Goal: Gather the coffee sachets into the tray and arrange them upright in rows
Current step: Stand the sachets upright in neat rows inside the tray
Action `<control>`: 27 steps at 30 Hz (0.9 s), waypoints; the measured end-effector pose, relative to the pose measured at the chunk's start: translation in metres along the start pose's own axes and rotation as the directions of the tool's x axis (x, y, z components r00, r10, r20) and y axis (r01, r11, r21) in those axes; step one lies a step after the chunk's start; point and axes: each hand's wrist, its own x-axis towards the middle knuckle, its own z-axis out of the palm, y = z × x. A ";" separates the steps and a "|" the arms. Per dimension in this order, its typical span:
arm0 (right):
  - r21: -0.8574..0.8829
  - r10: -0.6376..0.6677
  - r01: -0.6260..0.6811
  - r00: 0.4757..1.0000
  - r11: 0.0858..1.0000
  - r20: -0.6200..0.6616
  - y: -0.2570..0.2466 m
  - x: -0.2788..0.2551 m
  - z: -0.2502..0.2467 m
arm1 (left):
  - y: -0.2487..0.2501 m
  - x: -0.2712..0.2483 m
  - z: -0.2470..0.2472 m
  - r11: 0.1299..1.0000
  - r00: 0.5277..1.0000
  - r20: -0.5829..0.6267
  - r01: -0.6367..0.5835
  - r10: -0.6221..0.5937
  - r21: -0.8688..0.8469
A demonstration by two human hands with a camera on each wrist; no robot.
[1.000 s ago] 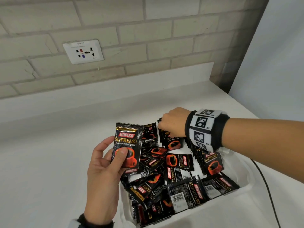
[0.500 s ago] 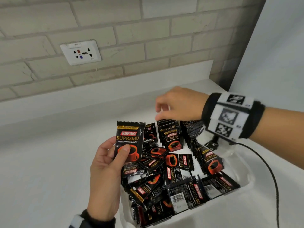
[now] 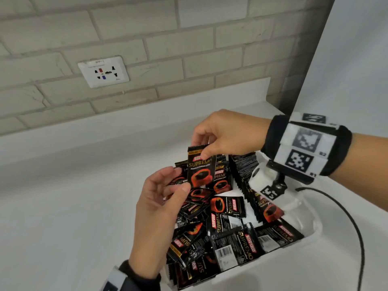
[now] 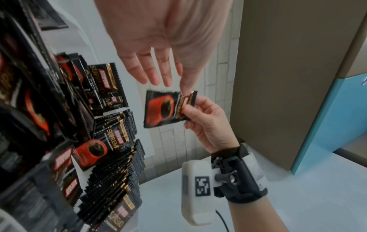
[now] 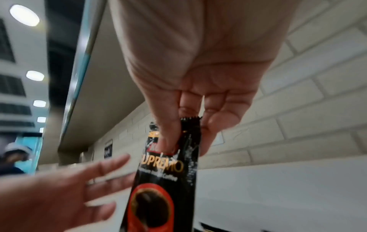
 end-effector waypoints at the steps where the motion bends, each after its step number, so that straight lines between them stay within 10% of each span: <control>1: -0.071 0.012 -0.012 1.000 0.997 0.002 0.003 0.000 0.000 | 0.000 -0.001 -0.002 1.000 1.000 -0.010 -0.001 0.002 0.013; 13: -0.707 0.151 -0.003 0.978 0.708 0.146 0.036 0.018 0.047 | 0.002 -0.003 -0.024 1.000 0.996 -0.086 0.005 -0.002 0.029; 27: -0.868 0.186 0.077 0.964 0.491 0.191 0.049 0.017 0.057 | -0.004 -0.008 -0.037 0.996 0.996 -0.082 0.048 -0.041 0.081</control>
